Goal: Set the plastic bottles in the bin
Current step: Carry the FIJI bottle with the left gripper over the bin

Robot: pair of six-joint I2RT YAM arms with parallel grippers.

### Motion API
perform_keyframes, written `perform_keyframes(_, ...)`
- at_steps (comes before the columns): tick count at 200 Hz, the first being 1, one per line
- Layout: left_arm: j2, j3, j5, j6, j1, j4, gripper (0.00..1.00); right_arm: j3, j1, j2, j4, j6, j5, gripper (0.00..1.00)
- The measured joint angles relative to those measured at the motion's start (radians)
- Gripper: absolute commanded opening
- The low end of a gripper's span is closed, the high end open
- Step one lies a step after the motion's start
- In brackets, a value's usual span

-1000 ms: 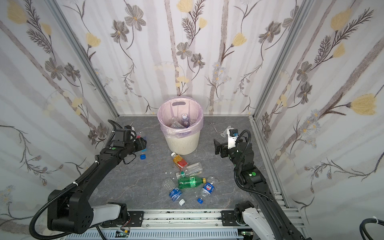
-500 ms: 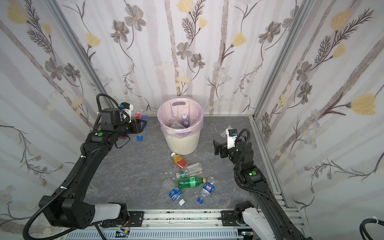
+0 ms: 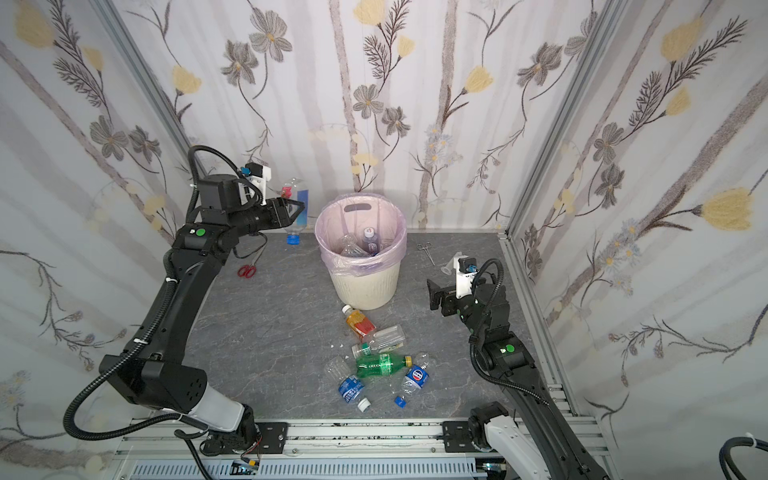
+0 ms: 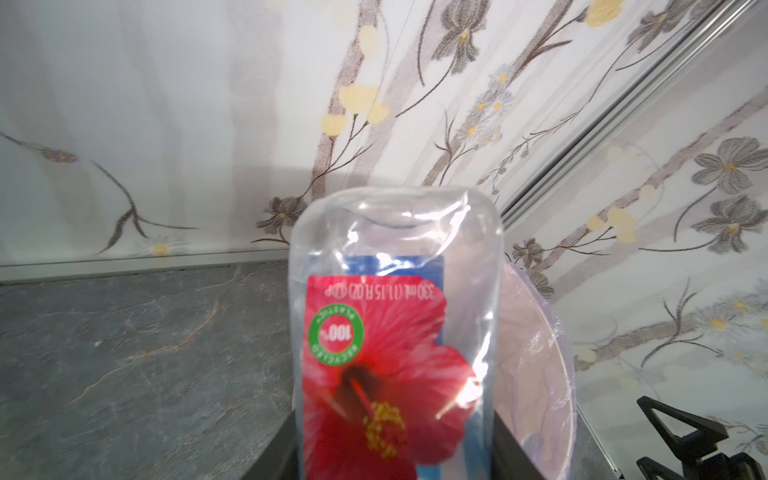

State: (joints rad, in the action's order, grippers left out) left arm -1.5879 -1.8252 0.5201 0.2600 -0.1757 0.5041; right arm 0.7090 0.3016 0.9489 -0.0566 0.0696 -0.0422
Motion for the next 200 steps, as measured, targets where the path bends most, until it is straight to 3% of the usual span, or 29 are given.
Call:
perform_keyframes(45,-0.105,-0.095,0.035,0.001,-0.072,0.002,0.54,0.004,0.000,-0.003,-0.003,0.000,0.001,1.00)
perform_keyframes(99,-0.215,-0.184,0.051,-0.032,-0.094,0.002,0.54,0.006,0.000,-0.039,-0.044,0.000,0.016,1.00)
perform_keyframes(200,-0.300,-0.224,-0.025,-0.081,-0.151,0.005,0.60,0.005,0.000,-0.066,-0.080,0.001,0.026,1.00)
